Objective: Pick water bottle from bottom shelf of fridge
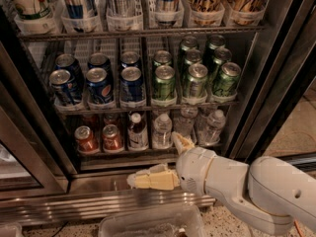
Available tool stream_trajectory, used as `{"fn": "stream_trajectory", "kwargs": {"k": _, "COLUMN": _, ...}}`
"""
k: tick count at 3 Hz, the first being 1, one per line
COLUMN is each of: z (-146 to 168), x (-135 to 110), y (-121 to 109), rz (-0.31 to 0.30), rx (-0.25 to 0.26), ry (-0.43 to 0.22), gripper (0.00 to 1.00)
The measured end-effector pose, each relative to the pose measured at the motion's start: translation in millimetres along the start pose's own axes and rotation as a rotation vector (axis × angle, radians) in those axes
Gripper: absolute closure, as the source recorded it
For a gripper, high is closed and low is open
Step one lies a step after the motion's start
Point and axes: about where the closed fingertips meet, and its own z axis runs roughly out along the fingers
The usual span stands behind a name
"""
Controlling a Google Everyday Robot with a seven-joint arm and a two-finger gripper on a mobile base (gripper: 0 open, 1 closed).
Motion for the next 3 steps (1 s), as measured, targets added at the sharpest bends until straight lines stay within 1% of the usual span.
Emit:
{"fn": "stream_trajectory", "kwargs": {"k": 1, "z": 0, "x": 0, "y": 0, "rz": 0.000, "rx": 0.000, "ry": 0.000, "gripper": 0.00}}
{"fn": "stream_trajectory", "kwargs": {"k": 2, "z": 0, "x": 5, "y": -11, "rz": -0.028, "rx": 0.059, "ry": -0.034, "gripper": 0.00}}
{"fn": "stream_trajectory", "kwargs": {"k": 3, "z": -11, "x": 14, "y": -34, "rz": -0.081, "rx": 0.186, "ry": -0.113, "gripper": 0.00}}
